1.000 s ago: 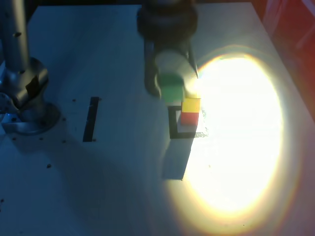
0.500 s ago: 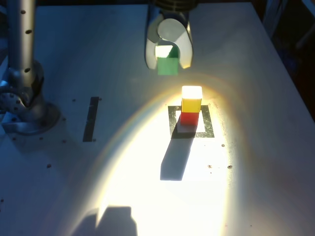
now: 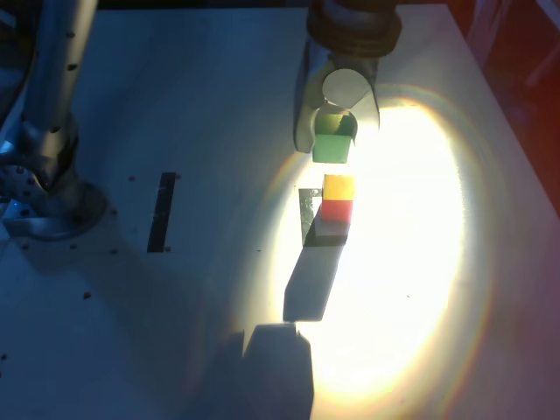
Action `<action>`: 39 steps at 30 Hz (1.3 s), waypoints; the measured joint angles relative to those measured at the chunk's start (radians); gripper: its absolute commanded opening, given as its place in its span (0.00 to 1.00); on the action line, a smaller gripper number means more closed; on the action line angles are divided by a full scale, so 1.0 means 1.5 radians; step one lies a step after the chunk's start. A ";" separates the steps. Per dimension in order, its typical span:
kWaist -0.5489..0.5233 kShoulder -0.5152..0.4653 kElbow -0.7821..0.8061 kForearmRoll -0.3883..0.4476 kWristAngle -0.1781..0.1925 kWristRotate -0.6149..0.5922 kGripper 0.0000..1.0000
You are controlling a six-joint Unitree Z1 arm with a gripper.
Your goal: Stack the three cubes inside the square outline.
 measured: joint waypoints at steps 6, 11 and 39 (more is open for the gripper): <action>0.000 0.002 0.000 -0.007 0.008 0.000 0.12; 0.000 0.005 0.001 -0.016 0.008 0.000 0.21; 0.000 0.022 0.008 -0.024 0.021 0.009 0.75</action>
